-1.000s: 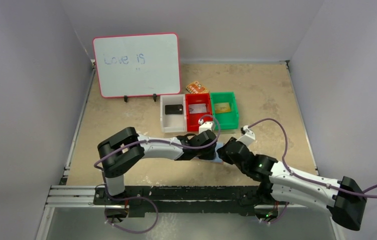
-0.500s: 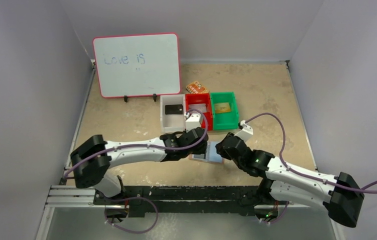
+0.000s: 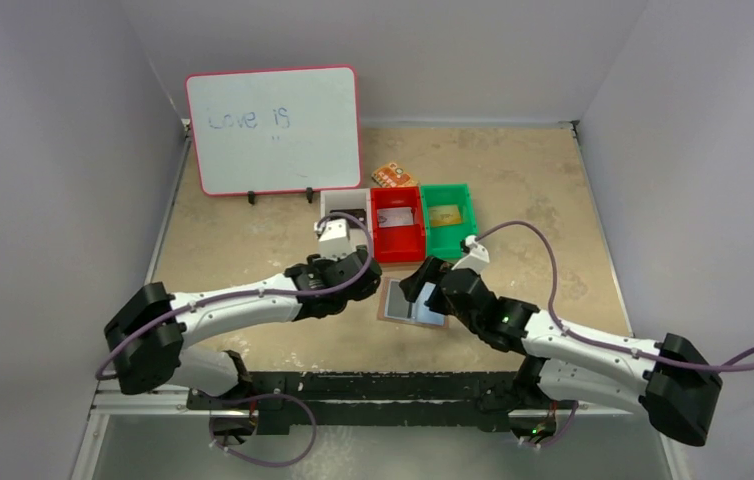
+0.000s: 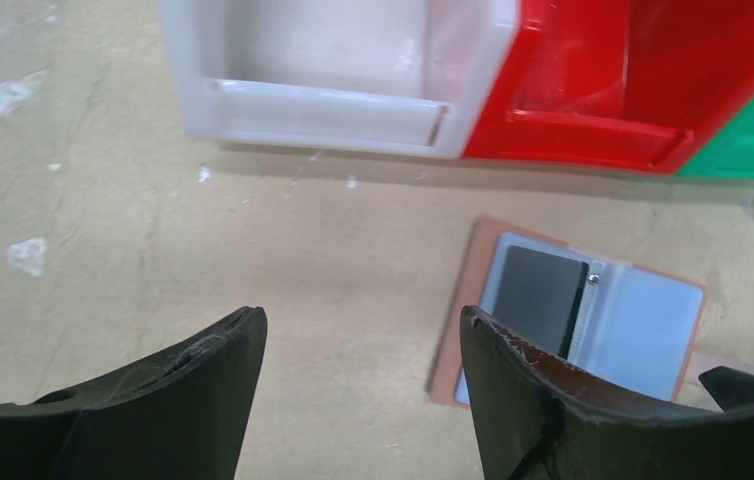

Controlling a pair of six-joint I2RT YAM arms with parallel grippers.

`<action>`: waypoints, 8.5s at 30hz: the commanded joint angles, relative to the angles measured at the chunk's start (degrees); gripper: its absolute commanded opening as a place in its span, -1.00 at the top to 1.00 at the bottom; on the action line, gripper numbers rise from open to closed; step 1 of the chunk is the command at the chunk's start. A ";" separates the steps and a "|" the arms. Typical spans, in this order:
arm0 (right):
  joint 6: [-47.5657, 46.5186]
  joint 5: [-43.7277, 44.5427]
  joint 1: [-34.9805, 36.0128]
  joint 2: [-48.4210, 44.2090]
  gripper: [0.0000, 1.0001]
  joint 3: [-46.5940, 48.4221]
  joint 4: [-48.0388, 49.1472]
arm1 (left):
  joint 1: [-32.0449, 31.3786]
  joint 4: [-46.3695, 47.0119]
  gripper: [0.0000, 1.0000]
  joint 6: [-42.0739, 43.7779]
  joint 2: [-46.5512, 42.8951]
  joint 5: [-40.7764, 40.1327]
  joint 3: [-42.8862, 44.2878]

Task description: Take the credit cards out of the card holder

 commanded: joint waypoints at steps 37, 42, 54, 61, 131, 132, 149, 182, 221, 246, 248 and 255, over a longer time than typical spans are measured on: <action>-7.40 -24.42 -13.71 21.26 -0.17 -3.51 20.24 | 2.24 12.59 -0.36 -1.64 -5.81 6.30 -6.96; -6.93 -25.03 -13.81 21.69 -0.06 -4.21 20.65 | 2.03 12.82 -0.30 -0.14 -2.64 8.60 -5.28; -15.79 -28.49 -13.82 26.39 -0.01 -2.31 24.50 | -0.31 2.37 -0.32 -7.61 -12.31 -8.53 -5.38; -17.35 -31.49 -13.81 29.79 -0.01 -2.03 28.22 | -0.33 2.75 -0.33 -6.85 -12.64 -6.94 -6.39; 2.71 -32.27 -14.90 16.93 1.00 -11.97 32.01 | -1.35 14.25 0.51 5.38 10.65 15.39 -0.98; 2.82 -32.06 -14.94 16.99 1.00 -12.05 31.79 | -1.30 14.02 0.52 5.43 11.09 15.43 -0.79; 4.67 -33.07 -15.56 20.40 0.99 -11.73 33.55 | -4.86 2.62 0.68 8.27 18.25 8.41 5.23; 7.04 -29.89 -16.61 13.40 1.00 -17.05 31.53 | -5.86 1.50 0.92 5.07 19.32 5.16 4.92; 8.53 -27.25 -17.22 8.68 0.87 -18.44 29.33 | -5.86 12.13 0.59 3.81 18.86 12.49 6.02; 11.25 -33.64 -19.14 20.64 0.67 -19.18 45.41 | -6.47 11.73 0.75 0.81 19.41 12.19 1.61; 11.30 -34.21 -19.31 21.42 0.75 -19.32 46.64 | -6.48 11.54 0.76 0.75 19.32 12.07 1.64; 9.86 -32.61 -19.42 18.01 1.00 -19.65 41.95 | -6.52 10.99 0.77 0.17 17.69 9.77 1.17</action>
